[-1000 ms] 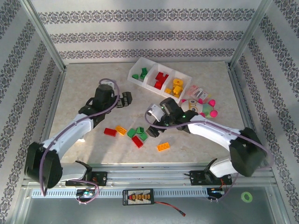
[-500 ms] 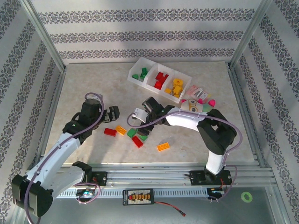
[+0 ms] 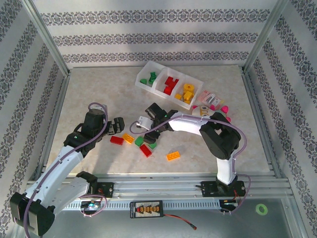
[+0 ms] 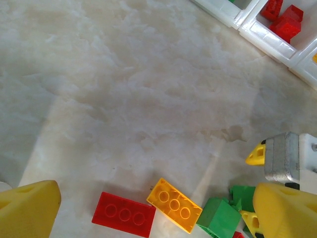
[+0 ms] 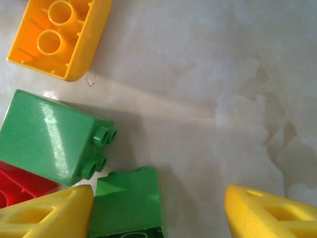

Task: Sort the legos into containers by color
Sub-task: Pick up the lego from the center of the table.

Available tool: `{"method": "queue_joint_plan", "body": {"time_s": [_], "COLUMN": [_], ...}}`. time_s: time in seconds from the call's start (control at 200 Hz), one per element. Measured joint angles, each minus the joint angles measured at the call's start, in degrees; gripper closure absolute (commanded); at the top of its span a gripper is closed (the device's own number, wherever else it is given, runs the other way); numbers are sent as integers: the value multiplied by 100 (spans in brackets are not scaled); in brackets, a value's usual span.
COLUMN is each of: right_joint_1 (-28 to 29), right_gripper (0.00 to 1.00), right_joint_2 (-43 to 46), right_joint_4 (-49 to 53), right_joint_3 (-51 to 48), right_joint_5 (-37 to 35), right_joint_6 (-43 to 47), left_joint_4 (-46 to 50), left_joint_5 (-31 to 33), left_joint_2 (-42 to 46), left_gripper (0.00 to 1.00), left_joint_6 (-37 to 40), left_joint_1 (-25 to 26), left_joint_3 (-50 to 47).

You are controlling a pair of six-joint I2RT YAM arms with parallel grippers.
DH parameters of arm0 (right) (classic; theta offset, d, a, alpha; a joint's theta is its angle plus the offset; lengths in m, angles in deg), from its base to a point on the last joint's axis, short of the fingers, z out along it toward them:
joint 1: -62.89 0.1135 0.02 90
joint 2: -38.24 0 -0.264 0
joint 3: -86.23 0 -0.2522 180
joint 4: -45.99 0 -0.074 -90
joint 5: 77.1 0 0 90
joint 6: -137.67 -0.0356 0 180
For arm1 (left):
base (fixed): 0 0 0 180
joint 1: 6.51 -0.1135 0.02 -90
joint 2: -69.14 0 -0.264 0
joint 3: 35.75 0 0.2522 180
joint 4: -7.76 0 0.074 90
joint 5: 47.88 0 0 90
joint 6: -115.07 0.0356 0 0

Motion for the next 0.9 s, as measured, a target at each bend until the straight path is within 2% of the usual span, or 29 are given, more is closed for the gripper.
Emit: {"method": "queue_joint_plan", "body": {"time_s": [0.115,0.32,0.58,0.705,0.814,0.899], "right_joint_1": [-31,-116,-118,-155,-221,-313], "right_gripper": [40,42,61,65,73,76], "right_joint_2": [-24,-28,-151,-151,-131,-15], "right_joint_4": [4,70,251,240,216,164], "right_joint_3": [35,35,68,120,120,118], "right_joint_5": [-42,-55,-57,-57,-52,-50], "right_joint_6": [-59,-85,-229,-313,-431,-634], "left_joint_4": [-2,-7,-22,-55,-136,-256], "left_joint_5": [-2,-20,-98,-168,-269,-459], "left_joint_2": [0,90,223,251,350,514], "left_gripper": [1,1,1,1,1,1], "left_joint_6": [81,254,507,623,815,1034], "left_joint_1": [0,0,-4,-11,-22,-22], "left_joint_3": [-2,-109,-214,-223,-302,-439]}}
